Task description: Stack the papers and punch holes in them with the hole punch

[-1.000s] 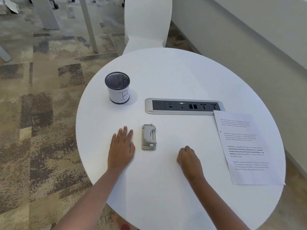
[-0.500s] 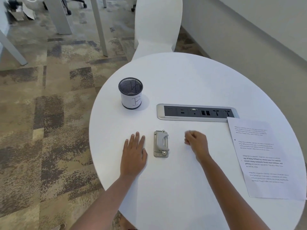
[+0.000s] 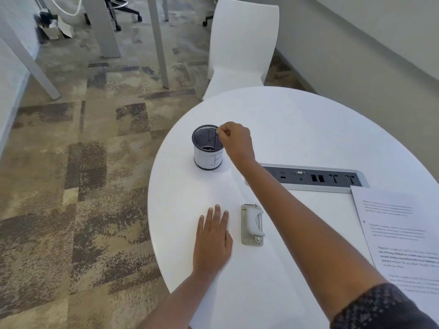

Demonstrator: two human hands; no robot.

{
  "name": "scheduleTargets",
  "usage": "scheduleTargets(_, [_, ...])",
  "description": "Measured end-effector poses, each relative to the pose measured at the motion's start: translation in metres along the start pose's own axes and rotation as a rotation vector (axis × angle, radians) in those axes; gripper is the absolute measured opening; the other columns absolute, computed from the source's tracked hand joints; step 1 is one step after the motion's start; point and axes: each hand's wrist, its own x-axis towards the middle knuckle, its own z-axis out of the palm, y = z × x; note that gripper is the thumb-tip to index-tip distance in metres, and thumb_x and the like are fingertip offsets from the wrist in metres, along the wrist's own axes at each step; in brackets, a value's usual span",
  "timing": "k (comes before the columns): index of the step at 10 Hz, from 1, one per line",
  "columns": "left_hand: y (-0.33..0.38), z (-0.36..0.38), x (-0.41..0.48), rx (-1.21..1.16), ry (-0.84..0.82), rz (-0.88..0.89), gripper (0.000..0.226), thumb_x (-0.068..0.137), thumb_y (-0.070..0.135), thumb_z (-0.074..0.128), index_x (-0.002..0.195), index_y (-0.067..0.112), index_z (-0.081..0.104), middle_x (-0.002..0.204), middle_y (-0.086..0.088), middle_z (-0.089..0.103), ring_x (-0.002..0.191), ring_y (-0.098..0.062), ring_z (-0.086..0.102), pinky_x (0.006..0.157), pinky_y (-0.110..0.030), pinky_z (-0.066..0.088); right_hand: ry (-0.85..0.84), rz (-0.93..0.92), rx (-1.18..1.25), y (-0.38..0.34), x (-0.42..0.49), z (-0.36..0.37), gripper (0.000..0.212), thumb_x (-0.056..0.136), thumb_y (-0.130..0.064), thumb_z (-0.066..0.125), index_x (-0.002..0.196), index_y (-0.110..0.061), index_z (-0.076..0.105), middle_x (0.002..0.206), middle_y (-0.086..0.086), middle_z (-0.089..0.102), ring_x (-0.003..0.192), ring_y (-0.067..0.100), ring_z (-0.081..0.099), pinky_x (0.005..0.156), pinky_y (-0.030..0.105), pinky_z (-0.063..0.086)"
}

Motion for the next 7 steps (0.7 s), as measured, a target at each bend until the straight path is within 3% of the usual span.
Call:
scheduleTargets(1, [-0.001, 0.001, 0.000, -0.007, 0.005, 0.007, 0.050, 0.081, 0.022, 0.038, 0.126, 0.010, 0.056, 0.136, -0.013, 0.052, 0.124, -0.030, 0.051, 0.105, -0.041, 0.026, -0.012, 0.009, -0.083, 0.000, 0.009, 0.004, 0.023, 0.085, -0.006, 0.047, 0.083, 0.010, 0.063, 0.087, 0.022, 0.067, 0.085, 0.036, 0.058, 0.076, 0.044, 0.047])
scheduleTargets(2, [-0.001, 0.001, 0.001, -0.009, 0.009, 0.006, 0.050, 0.081, 0.022, 0.039, 0.127, 0.011, 0.055, 0.136, -0.013, 0.052, 0.124, -0.030, 0.051, 0.105, -0.042, 0.026, -0.012, 0.088, -0.029, 0.000, 0.009, 0.003, 0.011, 0.080, -0.005, 0.053, 0.077, 0.002, 0.061, 0.069, 0.006, 0.061, 0.077, 0.026, 0.055, 0.072, 0.035, 0.045])
scheduleTargets(3, [-0.001, 0.001, 0.000, 0.004, 0.008, 0.009, 0.050, 0.081, 0.022, 0.038, 0.126, 0.011, 0.055, 0.136, -0.013, 0.052, 0.124, -0.030, 0.051, 0.104, -0.042, 0.026, -0.036, 0.116, 0.019, 0.001, 0.008, 0.001, 0.009, 0.080, -0.007, 0.057, 0.076, -0.001, 0.062, 0.070, 0.006, 0.061, 0.077, 0.025, 0.055, 0.075, 0.035, 0.045])
scheduleTargets(4, [-0.001, 0.001, 0.000, 0.012, 0.011, 0.015, 0.051, 0.080, 0.022, 0.038, 0.127, 0.010, 0.055, 0.136, -0.013, 0.052, 0.124, -0.030, 0.051, 0.105, -0.042, 0.026, -0.056, 0.094, 0.009, 0.004, 0.008, 0.003, 0.016, 0.083, -0.007, 0.053, 0.086, 0.001, 0.067, 0.095, 0.015, 0.069, 0.091, 0.028, 0.060, 0.082, 0.036, 0.047])
scheduleTargets(6, [-0.002, 0.005, -0.001, 0.011, 0.041, 0.017, 0.050, 0.081, 0.021, 0.038, 0.127, 0.011, 0.056, 0.136, -0.013, 0.052, 0.124, -0.029, 0.051, 0.104, -0.042, 0.027, 0.007, 0.124, 0.101, 0.011, 0.002, 0.001, 0.017, 0.084, -0.005, 0.049, 0.089, 0.000, 0.065, 0.091, 0.012, 0.068, 0.080, 0.016, 0.052, 0.057, 0.015, 0.034])
scheduleTargets(7, [-0.003, 0.006, 0.000, 0.017, 0.085, 0.007, 0.050, 0.081, 0.021, 0.038, 0.126, 0.011, 0.056, 0.136, -0.013, 0.052, 0.124, -0.029, 0.051, 0.104, -0.042, 0.027, 0.061, 0.160, 0.111, 0.024, -0.013, -0.003, 0.024, 0.082, 0.001, 0.045, 0.093, -0.002, 0.066, 0.099, 0.011, 0.068, 0.086, 0.017, 0.054, 0.064, 0.006, 0.035])
